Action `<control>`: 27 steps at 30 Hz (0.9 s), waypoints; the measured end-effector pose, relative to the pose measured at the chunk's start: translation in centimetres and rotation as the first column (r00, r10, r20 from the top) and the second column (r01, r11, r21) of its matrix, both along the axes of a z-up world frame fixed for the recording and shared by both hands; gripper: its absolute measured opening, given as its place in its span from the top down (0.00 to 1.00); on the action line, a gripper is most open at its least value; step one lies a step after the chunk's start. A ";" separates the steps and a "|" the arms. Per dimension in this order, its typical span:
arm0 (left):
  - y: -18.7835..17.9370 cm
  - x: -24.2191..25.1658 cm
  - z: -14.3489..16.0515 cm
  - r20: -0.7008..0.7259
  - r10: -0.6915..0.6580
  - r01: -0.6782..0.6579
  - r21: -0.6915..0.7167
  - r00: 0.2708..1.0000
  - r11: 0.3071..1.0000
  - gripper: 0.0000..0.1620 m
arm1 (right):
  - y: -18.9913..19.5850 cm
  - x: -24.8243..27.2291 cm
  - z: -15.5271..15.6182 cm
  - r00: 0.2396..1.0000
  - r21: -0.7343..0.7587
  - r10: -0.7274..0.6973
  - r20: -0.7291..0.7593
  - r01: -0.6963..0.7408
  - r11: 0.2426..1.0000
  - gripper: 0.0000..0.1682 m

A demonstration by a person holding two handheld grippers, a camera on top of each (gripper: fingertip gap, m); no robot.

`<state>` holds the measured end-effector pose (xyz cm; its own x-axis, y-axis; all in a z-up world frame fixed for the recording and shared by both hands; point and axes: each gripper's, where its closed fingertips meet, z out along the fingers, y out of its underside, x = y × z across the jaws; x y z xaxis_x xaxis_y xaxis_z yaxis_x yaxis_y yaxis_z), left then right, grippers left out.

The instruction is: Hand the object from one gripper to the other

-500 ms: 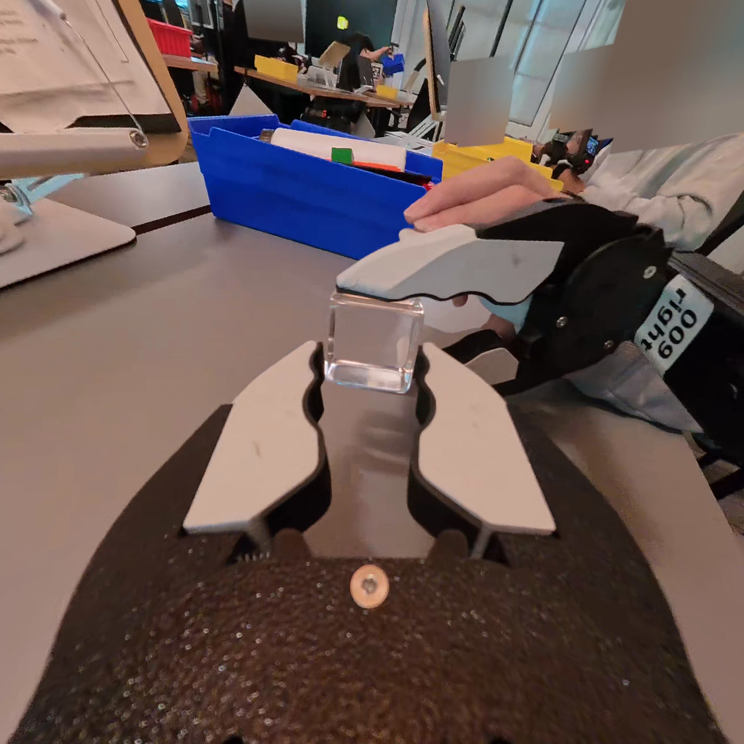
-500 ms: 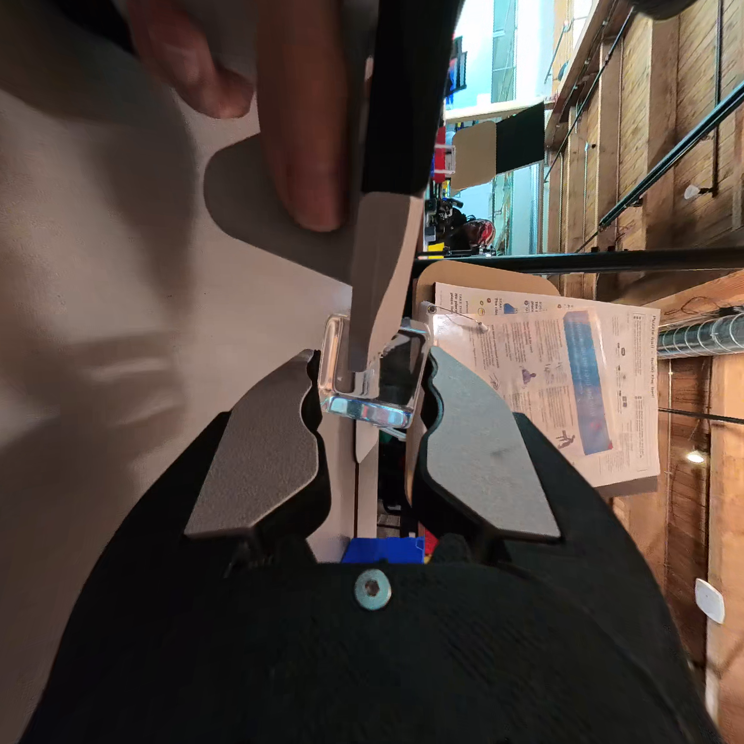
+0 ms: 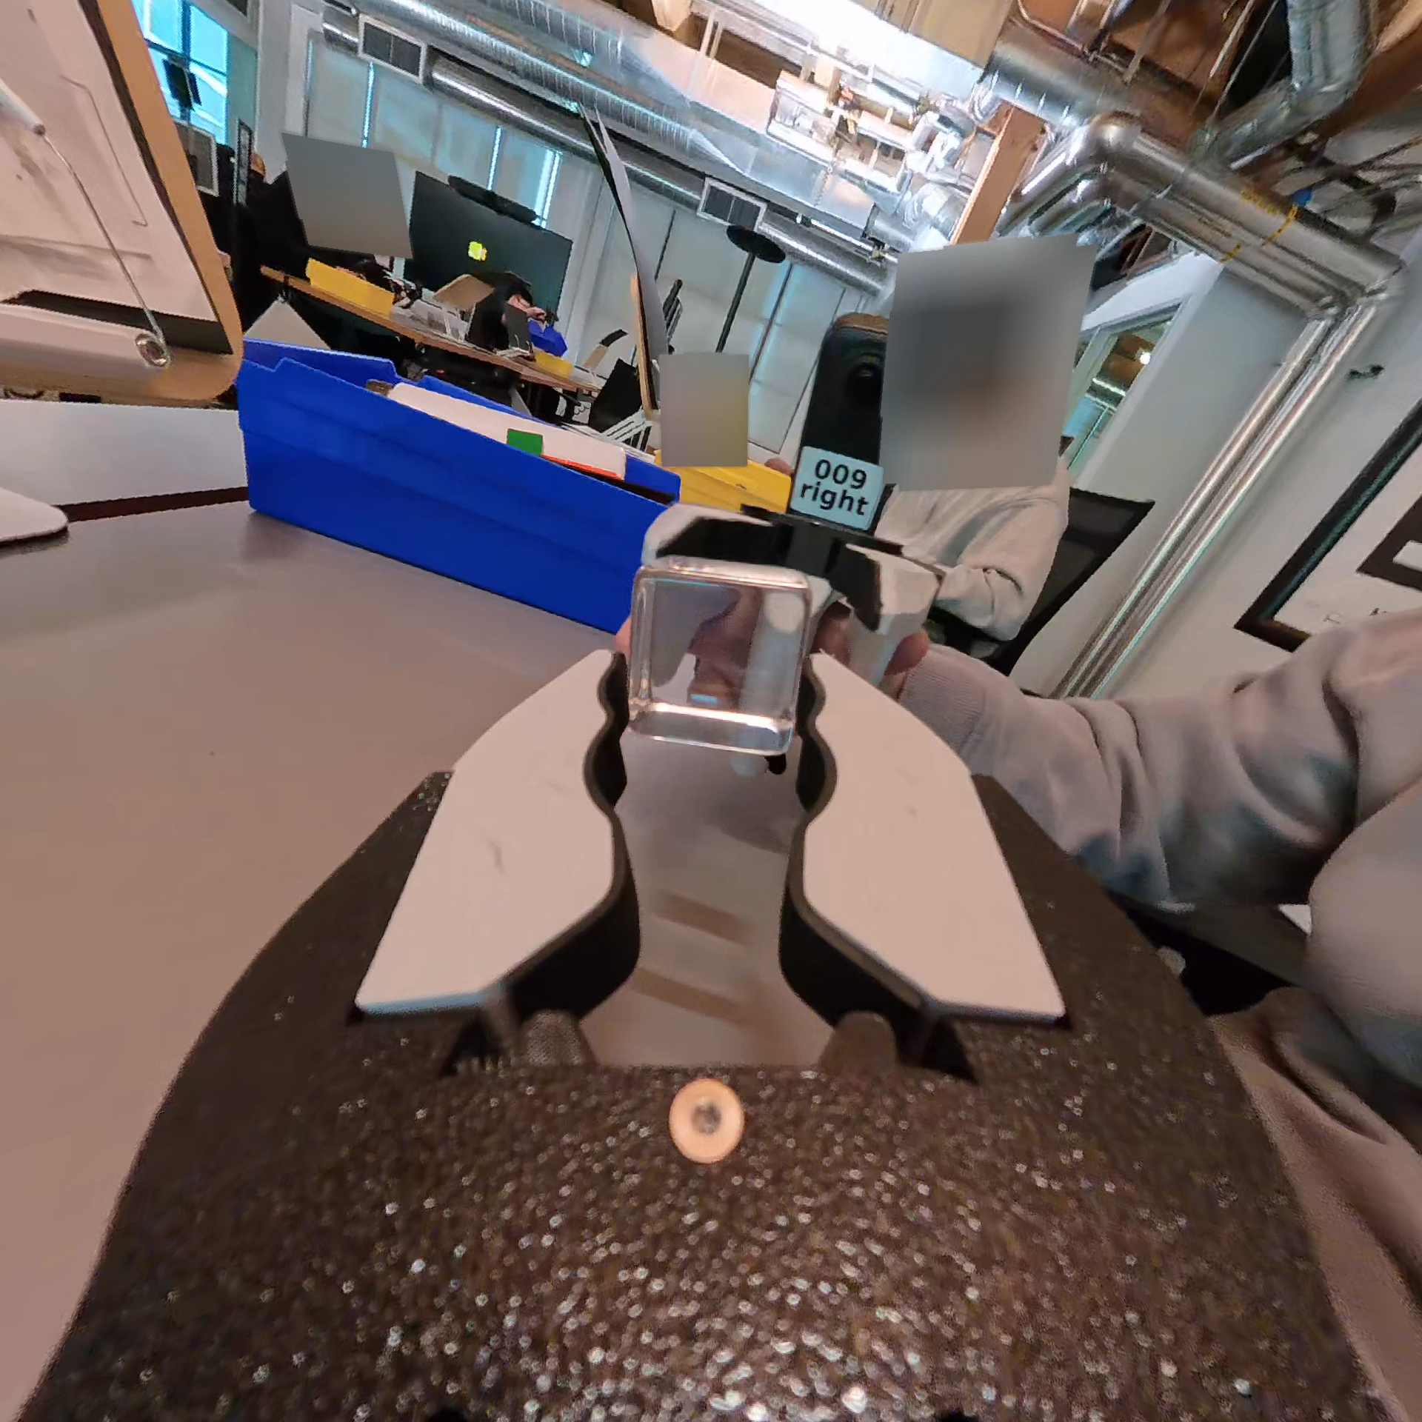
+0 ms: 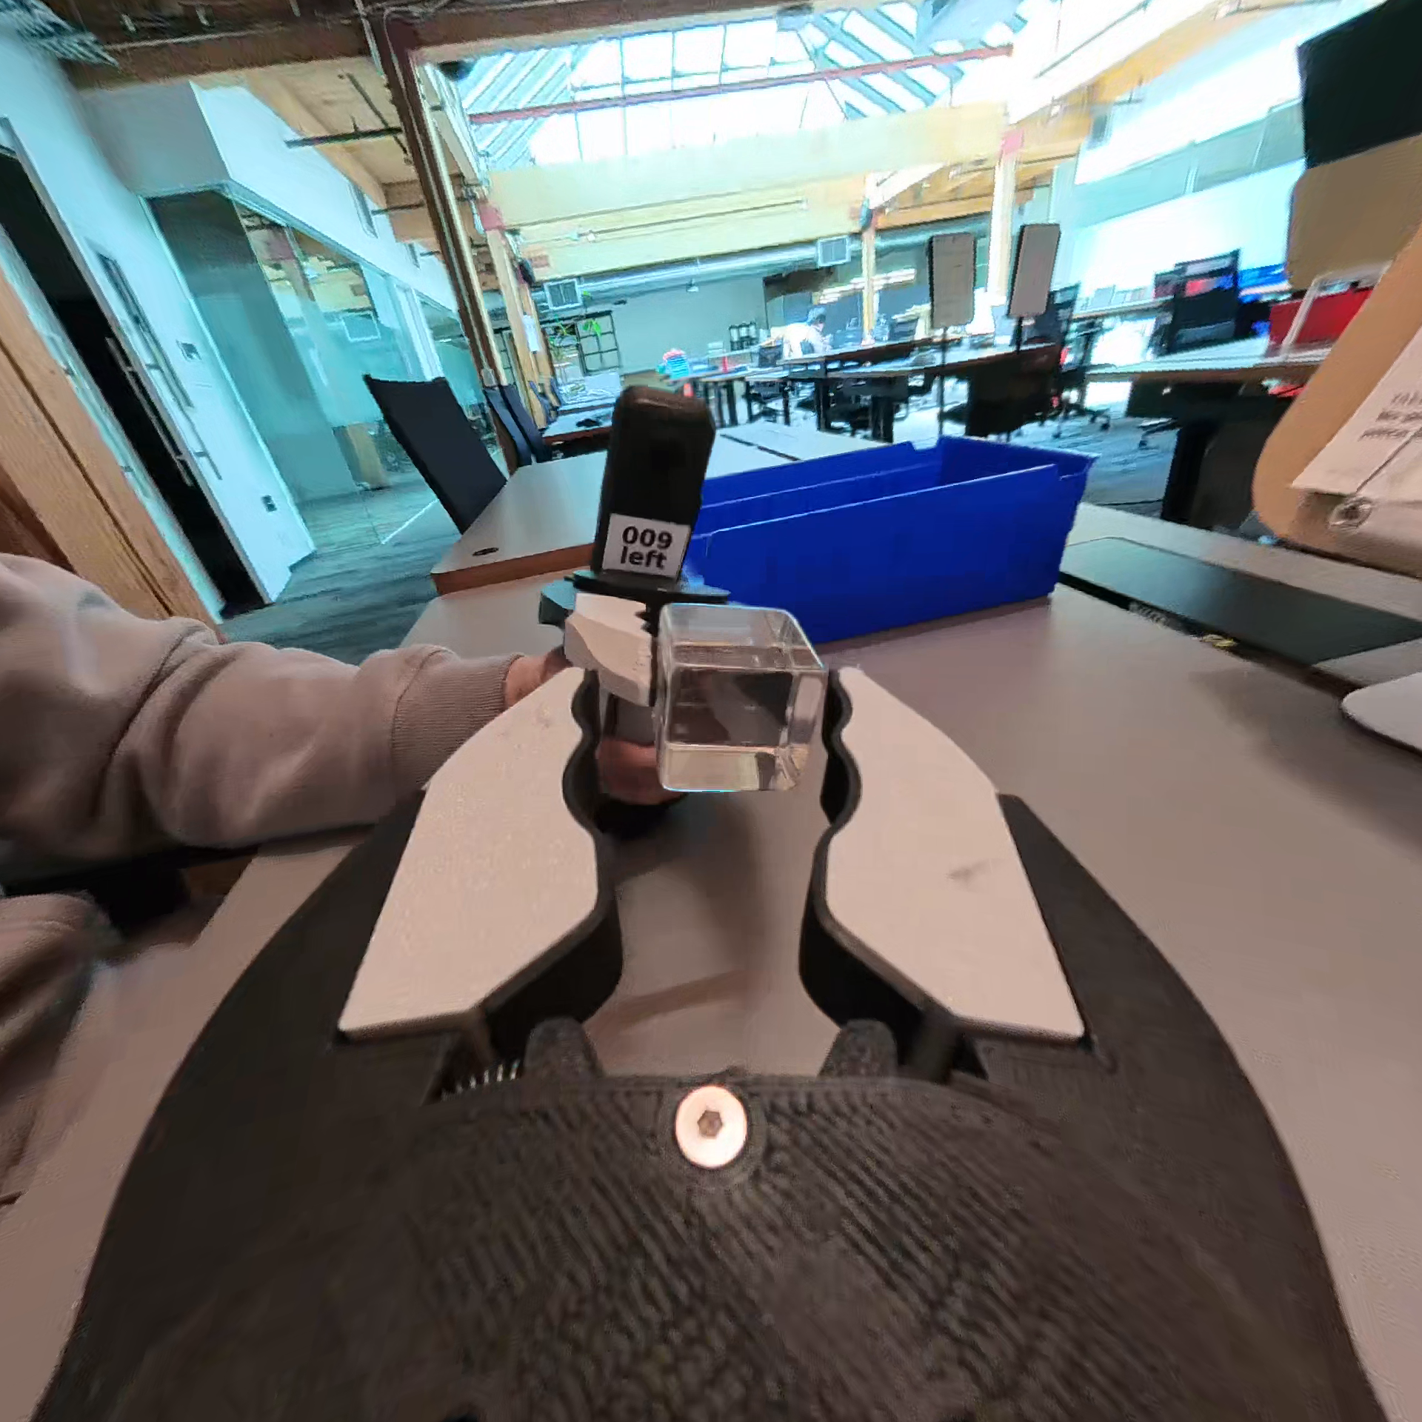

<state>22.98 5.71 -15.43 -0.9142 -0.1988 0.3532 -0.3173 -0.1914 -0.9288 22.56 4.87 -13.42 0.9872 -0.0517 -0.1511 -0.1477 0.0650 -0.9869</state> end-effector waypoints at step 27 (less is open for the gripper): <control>-0.7 3.3 -0.8 0.617 0.450 -0.718 0.291 0.645 0.632 0.72 | 0.0 3.3 -0.4 0.932 0.089 -0.347 -0.102 0.356 0.930 0.75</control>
